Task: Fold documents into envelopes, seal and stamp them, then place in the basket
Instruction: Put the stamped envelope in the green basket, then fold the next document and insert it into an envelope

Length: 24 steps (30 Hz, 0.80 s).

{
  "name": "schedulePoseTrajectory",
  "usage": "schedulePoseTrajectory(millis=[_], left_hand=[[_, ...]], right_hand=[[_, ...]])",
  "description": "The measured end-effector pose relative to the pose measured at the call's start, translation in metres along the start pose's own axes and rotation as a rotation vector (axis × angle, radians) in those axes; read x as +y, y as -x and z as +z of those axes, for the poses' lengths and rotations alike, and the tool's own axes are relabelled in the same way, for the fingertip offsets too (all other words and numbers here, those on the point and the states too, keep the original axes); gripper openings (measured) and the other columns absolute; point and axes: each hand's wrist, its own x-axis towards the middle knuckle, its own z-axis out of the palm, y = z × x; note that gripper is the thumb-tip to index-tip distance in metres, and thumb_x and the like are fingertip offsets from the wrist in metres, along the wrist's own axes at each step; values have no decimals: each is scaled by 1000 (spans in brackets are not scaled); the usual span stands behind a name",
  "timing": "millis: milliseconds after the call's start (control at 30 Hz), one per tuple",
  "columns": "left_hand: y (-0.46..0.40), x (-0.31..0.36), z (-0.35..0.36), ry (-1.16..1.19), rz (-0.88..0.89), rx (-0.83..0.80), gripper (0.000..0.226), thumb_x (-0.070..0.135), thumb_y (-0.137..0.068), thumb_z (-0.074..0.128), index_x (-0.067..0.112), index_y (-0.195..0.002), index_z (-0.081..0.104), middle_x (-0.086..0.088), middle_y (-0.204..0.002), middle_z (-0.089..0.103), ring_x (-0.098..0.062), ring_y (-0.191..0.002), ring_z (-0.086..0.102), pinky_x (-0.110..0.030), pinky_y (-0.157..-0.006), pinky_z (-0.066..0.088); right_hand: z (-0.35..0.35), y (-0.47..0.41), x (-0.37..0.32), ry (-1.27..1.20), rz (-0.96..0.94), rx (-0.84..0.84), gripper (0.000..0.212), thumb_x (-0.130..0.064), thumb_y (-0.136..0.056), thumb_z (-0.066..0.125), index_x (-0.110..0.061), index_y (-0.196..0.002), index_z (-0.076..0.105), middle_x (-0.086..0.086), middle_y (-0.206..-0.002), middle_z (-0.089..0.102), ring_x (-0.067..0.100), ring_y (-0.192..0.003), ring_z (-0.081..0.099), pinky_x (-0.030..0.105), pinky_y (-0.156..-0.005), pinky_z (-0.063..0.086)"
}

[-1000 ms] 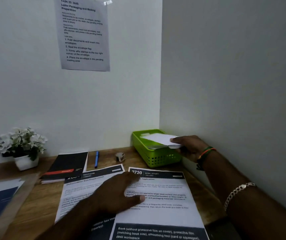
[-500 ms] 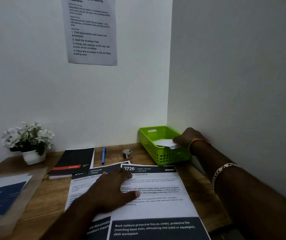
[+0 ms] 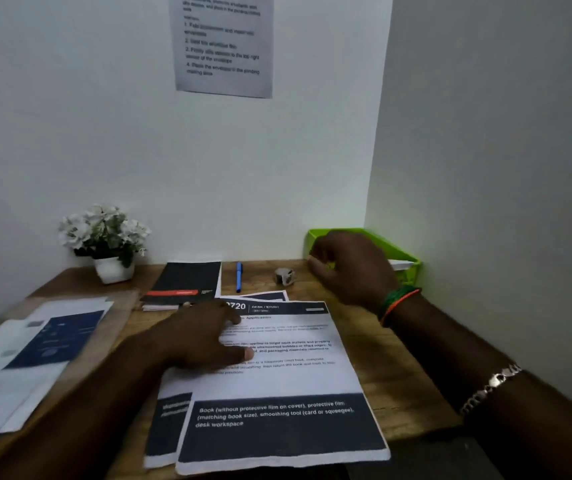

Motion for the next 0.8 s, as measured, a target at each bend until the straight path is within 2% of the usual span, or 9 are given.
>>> schedulePoseTrajectory(millis=[167, 233, 367, 500, 567, 633, 667, 733, 800], left_hand=[[8, -20, -11, 77, -63, -23, 73, 70, -79, 70, 27, -136, 55, 4, -141, 49, -13, -128, 49, -28, -107, 41], [-1, -24, -16, 89, -81, 6, 71, 66, -80, 73, 23, -133, 56, 1, -137, 51, -15, -121, 52, -28, -101, 42], [-25, -31, -22, 167, -119, 58, 85, 56, -77, 82, 17, -146, 50, -3, -146, 51, -22, -128, 54, -39, -109, 44], [-39, -41, -11, 167, -132, 88, 87, 58, -72, 85, 19, -143, 54, -6, -139, 56, -25, -125, 58, -38, -107, 47], [-40, -47, -4, 174, -124, 151, 89, 60, -68, 86, 22, -143, 55, -5, -136, 56, -24, -125, 57, -35, -106, 47], [-41, -51, -1, 199, -104, 214, 90, 59, -64, 89, 25, -141, 57, -2, -133, 57, -21, -121, 58, -32, -101, 47], [-41, -53, 0, 213, -95, 242, 86, 58, -63, 91, 27, -137, 59, 0, -129, 59, -19, -117, 59, -30, -97, 47], [-41, -53, -1, 219, -67, 283, 77, 55, -61, 93, 32, -128, 64, 5, -120, 61, -14, -109, 60, -29, -89, 46], [-38, -52, -4, 195, -37, 335, 71, 52, -60, 94, 34, -123, 66, 9, -111, 60, -11, -103, 57, -29, -84, 44]], right_hand=[[76, -13, -27, -94, 63, -444, 24, -34, -92, 64, -17, -108, 70, 9, -115, 71, 28, -111, 63, 31, -90, 47], [100, -19, -23, -68, 115, -523, 32, -40, -89, 67, -15, -110, 65, 11, -117, 68, 29, -111, 62, 31, -90, 47], [125, -21, -9, -59, 155, -492, 41, -57, -80, 72, -22, -102, 71, 5, -109, 70, 23, -103, 64, 27, -83, 47], [138, -22, 3, -188, 174, -449, 41, -55, -76, 76, -19, -93, 68, 2, -99, 72, 22, -95, 68, 32, -82, 53], [144, -20, 4, -273, 213, -429, 40, -48, -76, 81, -17, -99, 70, 2, -110, 73, 19, -100, 67, 30, -86, 52], [146, -22, 3, -334, 227, -425, 39, -39, -78, 84, -16, -106, 73, 3, -130, 67, 17, -116, 63, 26, -96, 48], [145, -23, 3, -359, 223, -417, 36, -35, -78, 84, -16, -106, 74, 4, -132, 67, 18, -118, 63, 27, -99, 48], [138, -27, 2, -396, 222, -364, 25, -25, -76, 86, -17, -96, 74, 5, -111, 74, 19, -102, 69, 28, -86, 52], [128, -29, 1, -402, 194, -302, 18, -19, -75, 86, -16, -84, 71, 1, -85, 71, 17, -82, 66, 27, -68, 46]])
